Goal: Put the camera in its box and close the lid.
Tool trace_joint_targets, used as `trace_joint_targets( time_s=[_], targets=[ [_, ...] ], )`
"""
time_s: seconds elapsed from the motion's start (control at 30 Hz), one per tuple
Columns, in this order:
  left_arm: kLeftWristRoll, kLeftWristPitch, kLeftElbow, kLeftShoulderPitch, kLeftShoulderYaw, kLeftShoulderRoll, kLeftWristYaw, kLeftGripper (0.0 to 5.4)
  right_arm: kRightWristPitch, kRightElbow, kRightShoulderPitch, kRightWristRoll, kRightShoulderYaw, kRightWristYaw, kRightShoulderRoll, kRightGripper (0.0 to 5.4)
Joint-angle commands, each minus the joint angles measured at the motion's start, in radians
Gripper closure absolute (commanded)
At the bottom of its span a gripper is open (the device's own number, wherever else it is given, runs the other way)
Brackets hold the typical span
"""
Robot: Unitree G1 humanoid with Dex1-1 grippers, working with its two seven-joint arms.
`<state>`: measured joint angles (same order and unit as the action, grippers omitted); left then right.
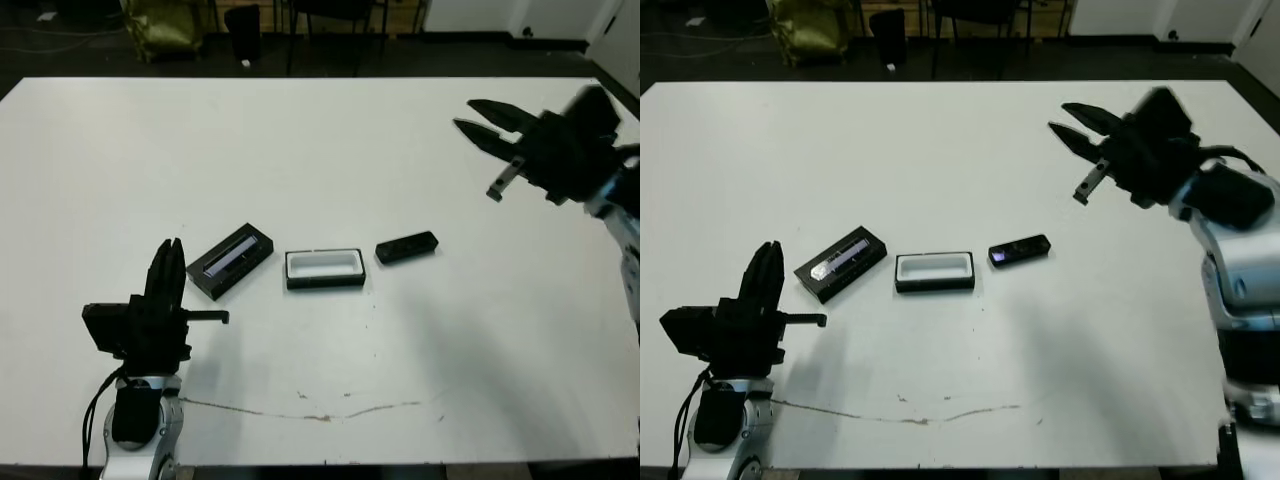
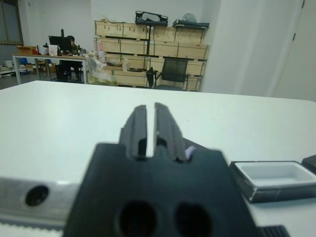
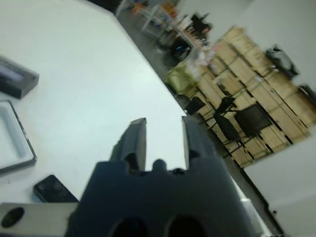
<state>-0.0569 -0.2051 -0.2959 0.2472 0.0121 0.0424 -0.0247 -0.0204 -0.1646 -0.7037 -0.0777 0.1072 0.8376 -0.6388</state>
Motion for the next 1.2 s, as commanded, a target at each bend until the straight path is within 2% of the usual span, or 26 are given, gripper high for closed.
trace_joint_targets(
  time_s=[0.03, 0.1, 0.17, 0.3, 0.53, 0.63, 0.73, 0.9, 1.0, 1.2],
  targets=[
    [0.0, 0.017, 0.003, 0.011, 0.005, -0.008, 0.002, 5.4, 0.104, -0.128, -0.068, 0.086, 0.063, 0.027, 0.008, 4.6],
    [-0.001, 0.011, 0.009, 0.008, 0.006, -0.009, 0.0, 5.4, 0.167, -0.206, -0.108, 0.142, 0.096, 0.018, 0.018, 5.08],
    [0.003, 0.007, 0.012, 0.004, 0.007, -0.012, 0.0, 5.4, 0.172, -0.27, -0.153, 0.213, 0.137, 0.003, 0.029, 5.39],
    [0.003, 0.011, 0.009, 0.0, 0.005, -0.012, -0.001, 5.4, 0.202, -0.381, -0.221, 0.337, 0.208, -0.026, 0.051, 5.39],
    [0.005, -0.007, 0.025, -0.004, 0.006, -0.011, -0.002, 5.4, 0.271, -0.616, -0.31, 0.461, 0.285, -0.071, 0.111, 5.39],
    [0.006, -0.004, 0.022, 0.001, 0.006, -0.01, 0.0, 5.4, 0.259, -0.681, -0.334, 0.519, 0.321, -0.091, 0.134, 5.39],
    [0.006, -0.009, 0.025, 0.003, 0.007, -0.008, 0.0, 5.4, 0.244, -0.72, -0.346, 0.55, 0.336, -0.104, 0.156, 5.39],
    [0.004, -0.017, 0.027, 0.006, 0.006, -0.008, 0.0, 5.4, 0.332, -0.826, -0.371, 0.569, 0.357, -0.098, 0.174, 5.39],
    [0.003, -0.004, 0.017, 0.012, 0.003, -0.006, 0.002, 5.4, 0.332, -0.866, -0.38, 0.602, 0.384, -0.101, 0.187, 5.39],
    [0.004, 0.013, -0.002, 0.024, -0.001, -0.001, 0.009, 5.4, 0.285, -0.856, -0.346, 0.606, 0.387, -0.083, 0.196, 5.39]
  ],
)
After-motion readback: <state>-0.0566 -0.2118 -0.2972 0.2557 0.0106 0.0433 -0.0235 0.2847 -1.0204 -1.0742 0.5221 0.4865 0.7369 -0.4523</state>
